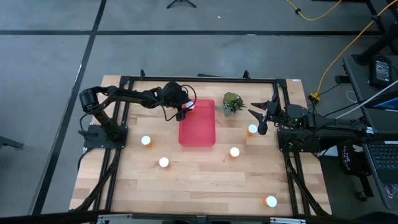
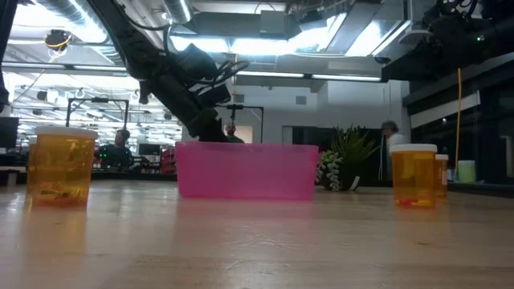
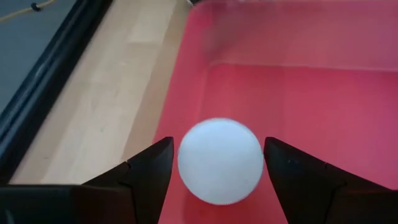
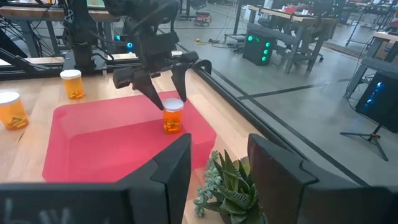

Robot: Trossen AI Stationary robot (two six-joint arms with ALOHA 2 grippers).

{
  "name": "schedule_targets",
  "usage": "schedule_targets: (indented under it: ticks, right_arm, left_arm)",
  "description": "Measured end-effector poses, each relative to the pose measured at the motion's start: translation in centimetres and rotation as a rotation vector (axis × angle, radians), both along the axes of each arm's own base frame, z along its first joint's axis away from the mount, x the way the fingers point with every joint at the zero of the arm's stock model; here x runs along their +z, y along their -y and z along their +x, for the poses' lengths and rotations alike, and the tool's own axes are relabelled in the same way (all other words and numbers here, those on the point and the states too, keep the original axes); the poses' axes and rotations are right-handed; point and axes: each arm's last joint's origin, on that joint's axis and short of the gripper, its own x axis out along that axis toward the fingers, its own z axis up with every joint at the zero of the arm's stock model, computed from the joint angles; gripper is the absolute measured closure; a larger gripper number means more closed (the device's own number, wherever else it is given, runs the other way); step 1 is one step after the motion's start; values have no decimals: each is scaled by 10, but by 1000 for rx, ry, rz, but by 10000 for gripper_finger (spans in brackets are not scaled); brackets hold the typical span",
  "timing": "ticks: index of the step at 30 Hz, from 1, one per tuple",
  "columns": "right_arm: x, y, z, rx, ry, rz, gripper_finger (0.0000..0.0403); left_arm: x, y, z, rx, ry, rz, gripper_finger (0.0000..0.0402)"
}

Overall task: Pick and place pill bottles into a basket
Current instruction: Put the orange pill bottle into the red bin

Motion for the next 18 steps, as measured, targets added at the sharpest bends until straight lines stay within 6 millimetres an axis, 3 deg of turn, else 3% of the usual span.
schedule_targets:
  ticks: [10, 18]
  right_arm:
    - [0, 0, 0, 0, 0, 0, 242]
    - [0, 0, 0, 0, -1, 0, 242]
  left_arm:
    - [24, 5, -10, -6, 25, 22, 153]
    - [58, 15, -28, -27, 55, 70, 162]
